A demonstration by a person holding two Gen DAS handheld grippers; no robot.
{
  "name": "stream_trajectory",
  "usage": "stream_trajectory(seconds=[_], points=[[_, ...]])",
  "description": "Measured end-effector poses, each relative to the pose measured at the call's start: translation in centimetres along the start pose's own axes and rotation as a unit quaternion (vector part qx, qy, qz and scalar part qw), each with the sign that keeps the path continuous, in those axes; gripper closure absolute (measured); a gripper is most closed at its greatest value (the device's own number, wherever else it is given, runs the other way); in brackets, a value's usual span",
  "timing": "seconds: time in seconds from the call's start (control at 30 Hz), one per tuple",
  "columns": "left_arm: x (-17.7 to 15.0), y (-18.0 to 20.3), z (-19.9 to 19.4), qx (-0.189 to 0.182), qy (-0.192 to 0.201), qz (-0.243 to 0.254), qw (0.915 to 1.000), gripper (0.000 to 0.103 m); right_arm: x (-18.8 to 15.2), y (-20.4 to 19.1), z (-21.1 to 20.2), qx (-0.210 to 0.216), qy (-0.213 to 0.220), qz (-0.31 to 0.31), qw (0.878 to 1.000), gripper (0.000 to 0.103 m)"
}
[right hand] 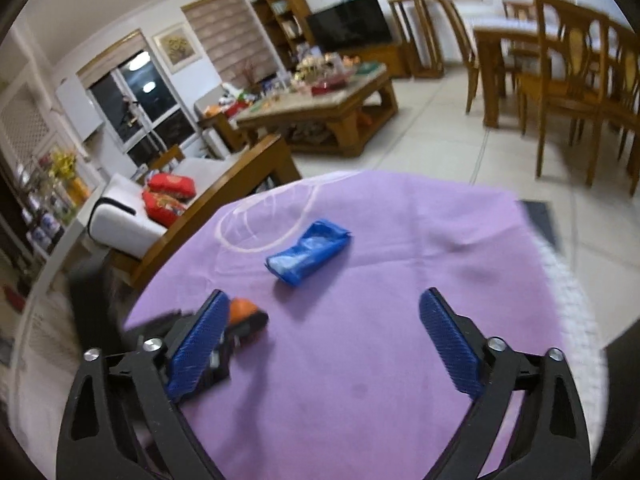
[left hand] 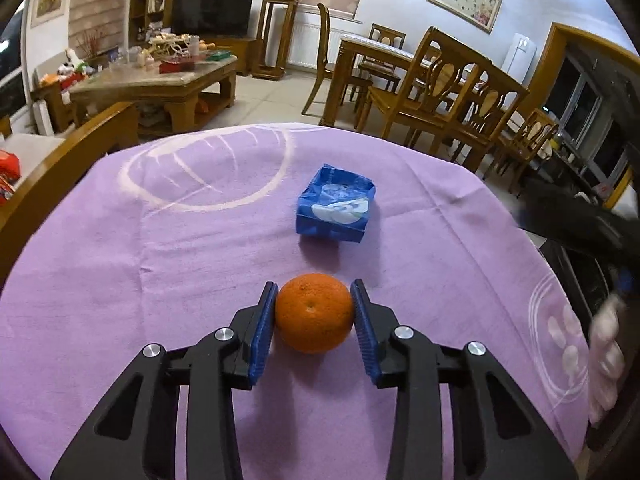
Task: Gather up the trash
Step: 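Grasp the orange with the left tool while the right tool grasps the blue packet, then carry both items over the black bin while both tools open to drop them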
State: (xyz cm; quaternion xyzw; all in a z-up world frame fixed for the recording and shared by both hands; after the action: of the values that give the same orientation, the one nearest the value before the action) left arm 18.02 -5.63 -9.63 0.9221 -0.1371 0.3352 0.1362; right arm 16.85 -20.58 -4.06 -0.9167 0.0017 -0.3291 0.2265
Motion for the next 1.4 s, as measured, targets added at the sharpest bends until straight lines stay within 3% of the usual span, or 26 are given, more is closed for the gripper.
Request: stream_trajectory(seconds=[0.17, 0.27, 0.43, 0.63, 0.8, 0.93, 1.13, 1.4], points=[[0.1, -1.2, -1.2, -0.004, 0.021, -0.022, 0.9995, 0.066, 1.8, 0.0, 6.6, -0.018, -0.054, 0.062, 0.996, 0.039], [0.2, -1.5, -1.7, -0.008, 0.03, -0.032, 0.999, 0.066, 1.8, 0.2, 9.7, -0.031, -0.082, 0.081, 0.993, 0.044], [0.9, -2.0, -2.1, -0.011, 0.038, -0.044, 0.9982, 0.066, 2.4, -1.0, 11.6, -0.051, -0.075, 0.06, 0.994, 0.048], [1.1, -2.7, -2.3, -0.011, 0.041, -0.057, 0.9975, 0.066, 2.4, -2.2, 12.7, -0.086, -0.059, 0.0, 0.995, 0.08], [1.0, -2.8, -2.1, -0.01, 0.037, -0.056, 0.9977, 0.066, 2.3, -2.8, 13.1, -0.064, -0.046, -0.014, 0.997, 0.09], [1.0, -2.6, -2.1, -0.014, 0.042, -0.049, 0.9978, 0.066, 2.5, -2.8, 11.2, -0.04, -0.026, -0.01, 0.999, 0.096], [1.3, -1.1, -2.2, -0.036, 0.057, -0.02, 0.9975, 0.066, 1.7, -1.9, 3.7, 0.011, 0.033, 0.01, 0.999, 0.096], [1.7, 4.0, -2.9, -0.09, 0.081, 0.021, 0.9925, 0.066, -2.8, 3.2, -12.3, 0.013, 0.184, 0.024, 0.983, 0.096]])
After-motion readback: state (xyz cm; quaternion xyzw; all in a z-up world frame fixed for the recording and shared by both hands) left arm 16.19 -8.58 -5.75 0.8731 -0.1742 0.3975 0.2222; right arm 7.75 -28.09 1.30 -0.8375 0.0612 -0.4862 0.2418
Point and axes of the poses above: each gripper's, at about its wrist camera, not at the fingertips, and z roughly the way its jaws point, y to its right, x to its top, the point moved 9 cm from there along z, roughly the way its jaws point, and after that the axes turned 2 degrees about z, right-handed, at the moved point
